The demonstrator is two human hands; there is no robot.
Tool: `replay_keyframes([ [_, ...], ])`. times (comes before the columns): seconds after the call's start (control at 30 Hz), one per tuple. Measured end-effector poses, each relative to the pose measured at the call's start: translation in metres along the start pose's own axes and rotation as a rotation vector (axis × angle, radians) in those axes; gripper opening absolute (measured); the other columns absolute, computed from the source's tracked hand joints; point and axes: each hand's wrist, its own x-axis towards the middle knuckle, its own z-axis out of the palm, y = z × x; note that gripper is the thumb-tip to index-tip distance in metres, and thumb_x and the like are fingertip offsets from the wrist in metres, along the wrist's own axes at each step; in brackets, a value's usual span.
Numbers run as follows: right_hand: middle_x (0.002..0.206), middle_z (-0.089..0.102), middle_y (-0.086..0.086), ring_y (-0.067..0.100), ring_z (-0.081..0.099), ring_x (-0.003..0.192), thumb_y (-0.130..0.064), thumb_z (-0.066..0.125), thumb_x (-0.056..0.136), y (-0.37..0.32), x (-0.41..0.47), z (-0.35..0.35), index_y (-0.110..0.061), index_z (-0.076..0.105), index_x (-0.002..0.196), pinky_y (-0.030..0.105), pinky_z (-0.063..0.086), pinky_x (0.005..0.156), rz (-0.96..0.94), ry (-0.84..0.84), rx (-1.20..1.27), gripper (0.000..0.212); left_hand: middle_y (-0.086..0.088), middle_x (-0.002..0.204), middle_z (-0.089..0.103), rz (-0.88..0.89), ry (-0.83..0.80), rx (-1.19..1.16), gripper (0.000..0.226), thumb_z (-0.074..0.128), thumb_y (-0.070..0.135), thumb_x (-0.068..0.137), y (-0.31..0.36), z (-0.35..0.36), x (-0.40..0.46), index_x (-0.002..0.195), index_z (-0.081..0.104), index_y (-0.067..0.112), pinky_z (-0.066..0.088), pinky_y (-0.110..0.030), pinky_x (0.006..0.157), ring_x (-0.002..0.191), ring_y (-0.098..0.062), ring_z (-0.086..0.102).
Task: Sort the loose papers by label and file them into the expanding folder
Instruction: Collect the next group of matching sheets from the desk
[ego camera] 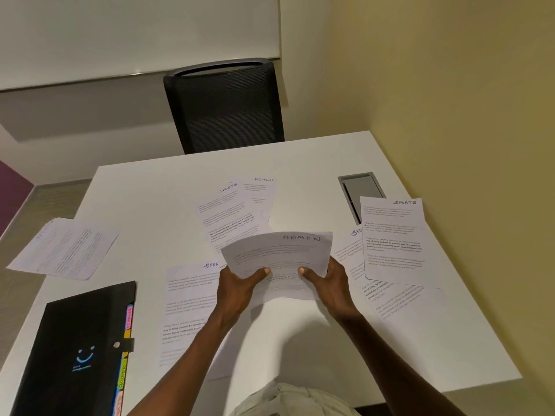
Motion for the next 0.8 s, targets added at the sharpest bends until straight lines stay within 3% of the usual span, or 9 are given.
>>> replay_keyframes([
  [0.2, 0.109, 0.069, 0.002, 0.016, 0.066, 0.098, -0.013, 0.071, 0.086, 0.022, 0.003, 0.005, -0.013, 0.06, 0.122, 0.01, 0.051, 0.065, -0.001, -0.051, -0.09, 0.038, 0.014, 0.098, 0.072, -0.044, -0.009, 0.032, 0.032, 0.082, 0.019, 0.081, -0.014, -0.002, 0.004, 0.11, 0.069, 0.021, 0.053, -0.015, 0.069, 0.089, -0.003, 0.067],
  [0.33, 0.108, 0.069, -0.005, 0.008, 0.066, 0.096, -0.02, 0.07, 0.087, 0.011, 0.02, 0.008, -0.018, 0.061, 0.117, 0.021, 0.056, 0.074, -0.014, -0.121, -0.139, 0.031, 0.012, 0.095, 0.075, -0.052, 0.014, 0.006, 0.028, 0.081, 0.021, 0.082, -0.012, -0.012, 0.017, 0.108, 0.07, 0.022, 0.053, -0.023, 0.074, 0.087, -0.007, 0.071],
  [0.43, 0.092, 0.07, -0.012, -0.001, 0.065, 0.081, -0.027, 0.07, 0.088, 0.005, 0.034, 0.013, -0.017, 0.064, 0.095, 0.019, 0.053, 0.073, 0.019, -0.178, -0.178, 0.014, 0.005, 0.072, 0.069, -0.102, 0.047, -0.05, 0.018, 0.078, 0.022, 0.086, -0.012, -0.025, 0.025, 0.098, 0.071, 0.011, 0.047, -0.027, 0.061, 0.062, -0.019, 0.06],
  [0.5, 0.068, 0.06, -0.014, -0.001, 0.054, 0.063, -0.034, 0.062, 0.093, 0.003, 0.043, 0.02, -0.022, 0.055, 0.071, 0.019, 0.043, 0.064, 0.009, -0.185, -0.266, 0.026, -0.009, 0.066, 0.06, -0.139, 0.085, -0.084, 0.019, 0.075, 0.021, 0.088, -0.012, -0.038, 0.028, 0.093, 0.069, 0.005, 0.041, -0.027, 0.051, 0.058, -0.019, 0.05],
  [0.57, 0.064, 0.054, -0.01, 0.008, 0.05, 0.064, -0.032, 0.051, 0.097, 0.006, 0.055, 0.032, -0.024, 0.047, 0.064, 0.028, 0.04, 0.066, -0.028, -0.184, -0.415, 0.034, -0.011, 0.057, 0.052, -0.178, 0.144, -0.116, 0.013, 0.072, 0.016, 0.091, -0.017, -0.055, 0.033, 0.089, 0.066, 0.005, 0.034, -0.019, 0.041, 0.042, -0.015, 0.043],
  [0.63, 0.086, 0.065, -0.007, 0.017, 0.058, 0.084, -0.027, 0.044, 0.099, 0.011, 0.065, 0.045, -0.029, 0.06, 0.077, 0.029, 0.042, 0.077, -0.062, -0.235, -0.571, 0.027, -0.016, 0.048, 0.05, -0.196, 0.209, -0.111, 0.026, 0.069, 0.012, 0.092, -0.022, -0.073, 0.036, 0.104, 0.064, -0.011, 0.03, -0.014, 0.036, 0.033, -0.007, 0.037],
  [0.67, 0.107, 0.068, -0.004, 0.019, 0.059, 0.102, -0.027, 0.043, 0.1, 0.015, 0.071, 0.054, -0.025, 0.067, 0.099, 0.03, 0.042, 0.087, -0.076, -0.269, -0.671, 0.024, -0.018, 0.047, 0.051, -0.203, 0.225, -0.101, 0.038, 0.069, 0.012, 0.093, -0.025, -0.083, 0.037, 0.11, 0.057, -0.019, 0.03, -0.014, 0.035, 0.033, -0.006, 0.037],
  [0.73, 0.144, 0.051, 0.0, 0.02, 0.046, 0.13, -0.03, 0.04, 0.101, 0.023, 0.087, 0.072, -0.016, 0.054, 0.135, 0.032, 0.035, 0.105, -0.136, -0.355, -0.902, 0.038, -0.008, 0.045, 0.05, -0.231, 0.227, -0.093, 0.044, 0.068, 0.013, 0.093, -0.03, -0.102, 0.04, 0.117, 0.051, -0.02, 0.031, -0.016, 0.034, 0.033, -0.006, 0.038],
  [0.8, 0.154, 0.037, 0.005, 0.025, 0.038, 0.136, -0.03, 0.041, 0.101, 0.027, 0.102, 0.091, -0.012, 0.044, 0.141, 0.039, 0.037, 0.106, -0.224, -0.429, -1.066, 0.045, -0.027, 0.058, 0.051, -0.259, 0.252, -0.088, 0.045, 0.067, 0.012, 0.094, -0.036, -0.119, 0.047, 0.121, 0.051, -0.019, 0.033, -0.018, 0.032, 0.037, -0.008, 0.042],
])
